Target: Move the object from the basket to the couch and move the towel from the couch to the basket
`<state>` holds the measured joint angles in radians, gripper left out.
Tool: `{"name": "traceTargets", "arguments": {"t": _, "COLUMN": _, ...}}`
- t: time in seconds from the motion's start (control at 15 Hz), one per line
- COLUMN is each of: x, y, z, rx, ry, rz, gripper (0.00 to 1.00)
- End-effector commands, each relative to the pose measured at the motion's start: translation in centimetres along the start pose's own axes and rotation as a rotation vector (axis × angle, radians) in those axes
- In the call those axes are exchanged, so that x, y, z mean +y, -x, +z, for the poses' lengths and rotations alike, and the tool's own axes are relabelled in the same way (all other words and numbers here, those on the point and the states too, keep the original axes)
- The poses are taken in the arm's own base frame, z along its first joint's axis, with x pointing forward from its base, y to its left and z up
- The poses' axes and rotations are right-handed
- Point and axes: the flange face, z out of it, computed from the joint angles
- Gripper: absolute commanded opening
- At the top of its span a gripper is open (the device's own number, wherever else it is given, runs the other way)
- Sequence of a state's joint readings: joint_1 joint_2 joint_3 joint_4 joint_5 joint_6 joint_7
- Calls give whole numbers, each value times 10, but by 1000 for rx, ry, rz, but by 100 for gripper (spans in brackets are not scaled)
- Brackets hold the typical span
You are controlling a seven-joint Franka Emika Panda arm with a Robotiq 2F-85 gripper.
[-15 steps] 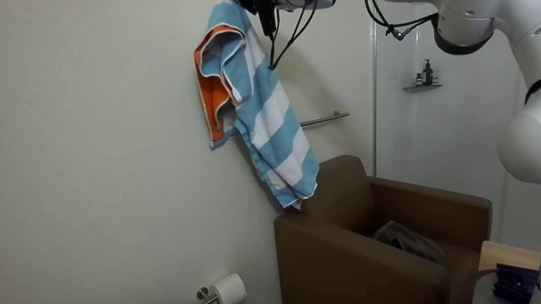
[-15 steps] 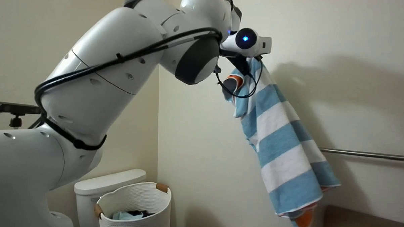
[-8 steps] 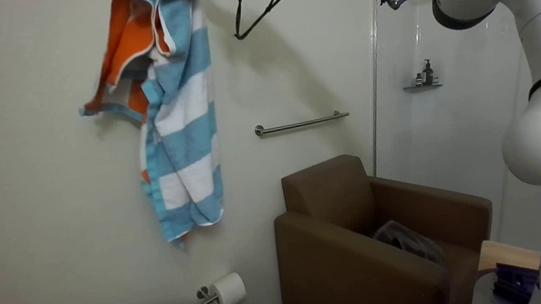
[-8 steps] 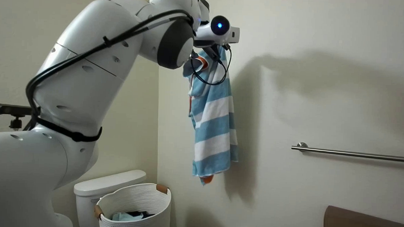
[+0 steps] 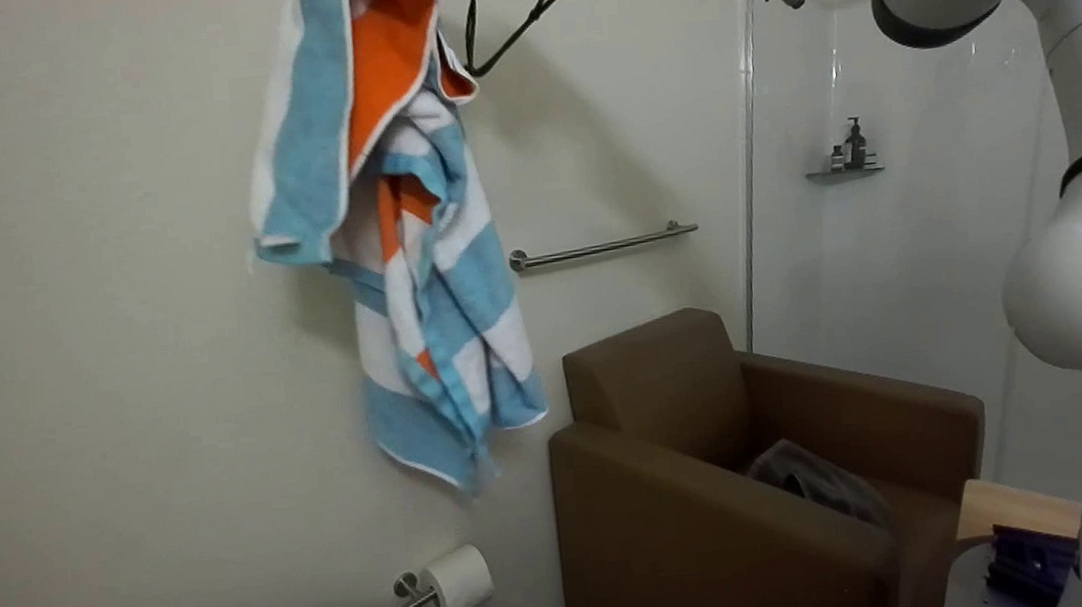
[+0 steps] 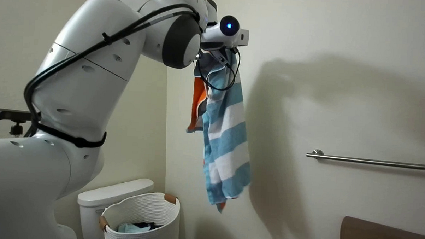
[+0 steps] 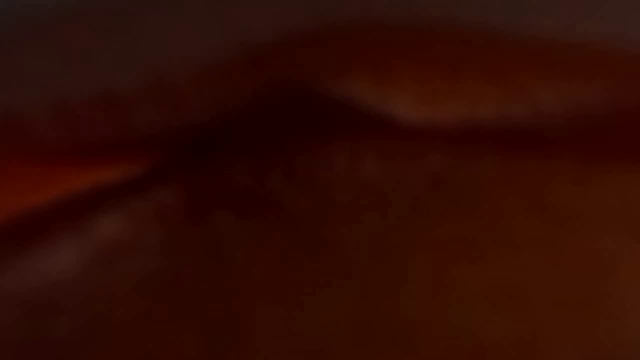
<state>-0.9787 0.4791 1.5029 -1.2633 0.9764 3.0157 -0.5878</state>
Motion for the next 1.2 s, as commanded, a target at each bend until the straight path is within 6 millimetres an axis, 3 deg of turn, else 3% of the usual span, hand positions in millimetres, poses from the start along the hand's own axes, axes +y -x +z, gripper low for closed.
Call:
{"name": "traceTargets", "arguments": {"t": 0.0, "x": 20, "y": 41, "z": 8, "rx": -136, "ry": -33, "rz": 59, "gripper": 2}}
{"name": "traceTargets", "arguments": {"t": 0.2, "x": 37, "y": 92, "z": 8, "rx": -286, "ry": -30, "rz": 113, "gripper": 2}}
{"name": "traceTargets", "arguments": {"t": 0.4, "x": 34, "y": 120, "z": -3, "rx": -364, "ry": -24, "rz": 125, "gripper": 2}}
{"name": "traceTargets", "arguments": {"t": 0.6, "x": -4, "y": 129, "z": -12, "rx": -393, "ry": -86, "rz": 81, "gripper": 2}}
{"name": "traceTargets", "arguments": {"t": 0.93, "x": -98, "y": 143, "z": -26, "rx": -423, "ry": -252, "rz": -37, "gripper": 2}}
{"name": "traceTargets", "arguments": {"t": 1.13, "x": -134, "y": 160, "z": -32, "rx": -460, "ry": -326, "rz": -72, "gripper": 2}}
